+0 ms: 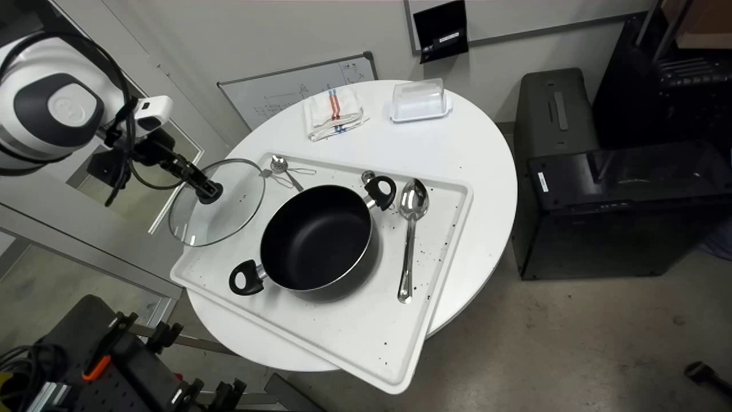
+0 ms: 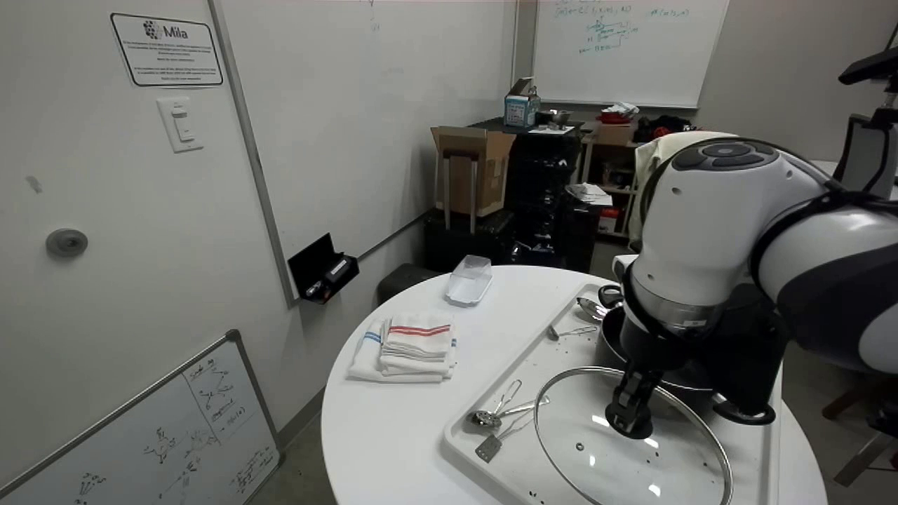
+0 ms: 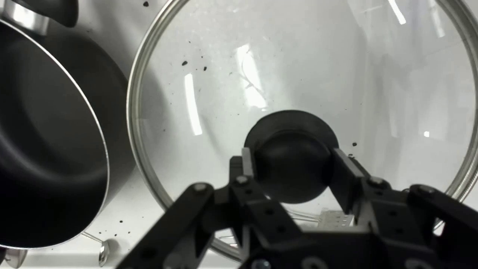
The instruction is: Take the lid off the pot
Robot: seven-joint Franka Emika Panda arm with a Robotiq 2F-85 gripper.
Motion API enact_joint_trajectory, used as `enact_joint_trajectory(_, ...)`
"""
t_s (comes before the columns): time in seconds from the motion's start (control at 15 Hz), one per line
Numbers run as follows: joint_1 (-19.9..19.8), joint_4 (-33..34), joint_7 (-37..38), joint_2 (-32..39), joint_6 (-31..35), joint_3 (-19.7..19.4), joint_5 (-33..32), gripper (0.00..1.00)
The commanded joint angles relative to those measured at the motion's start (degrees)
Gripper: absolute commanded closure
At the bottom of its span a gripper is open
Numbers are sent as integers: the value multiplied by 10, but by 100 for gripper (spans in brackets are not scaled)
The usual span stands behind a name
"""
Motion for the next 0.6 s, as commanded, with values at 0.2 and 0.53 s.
enact_joint_trajectory(0.2, 20, 32, 7, 62, 38, -22, -14, 76)
enact_joint_trajectory(0.53, 46, 43, -1, 109, 94, -55, -3, 76)
